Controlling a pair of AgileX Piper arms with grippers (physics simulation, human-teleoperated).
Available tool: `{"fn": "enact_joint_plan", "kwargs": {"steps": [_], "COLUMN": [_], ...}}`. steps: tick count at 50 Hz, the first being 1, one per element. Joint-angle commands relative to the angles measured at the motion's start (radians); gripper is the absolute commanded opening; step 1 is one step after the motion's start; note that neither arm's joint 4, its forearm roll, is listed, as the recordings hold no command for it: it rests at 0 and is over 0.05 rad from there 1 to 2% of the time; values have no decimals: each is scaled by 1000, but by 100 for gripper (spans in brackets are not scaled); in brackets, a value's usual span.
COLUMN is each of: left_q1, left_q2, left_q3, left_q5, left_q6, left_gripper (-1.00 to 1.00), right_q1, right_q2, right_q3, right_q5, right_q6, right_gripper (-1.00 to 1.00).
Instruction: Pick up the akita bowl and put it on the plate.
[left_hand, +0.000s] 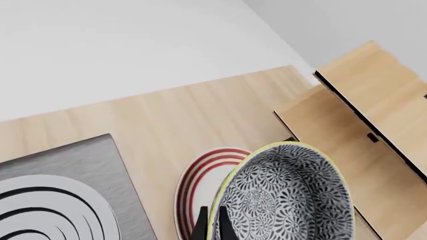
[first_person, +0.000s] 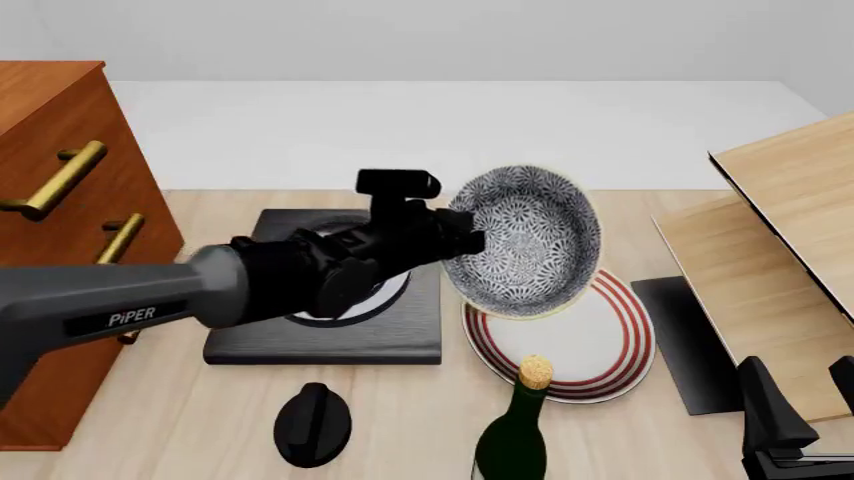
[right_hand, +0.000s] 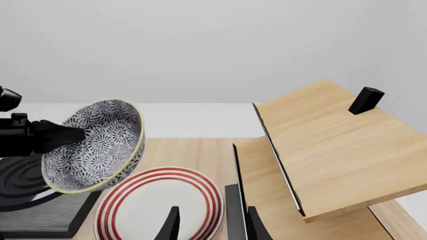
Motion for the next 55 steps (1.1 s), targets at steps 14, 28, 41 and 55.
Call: {"fn": "enact_joint_plan", "kwargs": {"steps": [14, 28, 41, 55], "left_q1": [-4, -28, -38, -46], "left_q2": [122, 173, 221, 273], "left_q3": [-71, -89, -113, -136], "left_q5": [-43, -69, -79, -91], "left_q6": [-10, -25, -27, -43], "left_gripper": [-100, -100, -100, -100], "right_q1": [0, 0, 0, 0], "right_q2": [0, 0, 0, 0], "right_q3": [0, 0, 0, 0], "right_q5": [0, 0, 0, 0], "right_q6": [0, 0, 0, 0], "right_gripper": [100, 100, 100, 100]}}
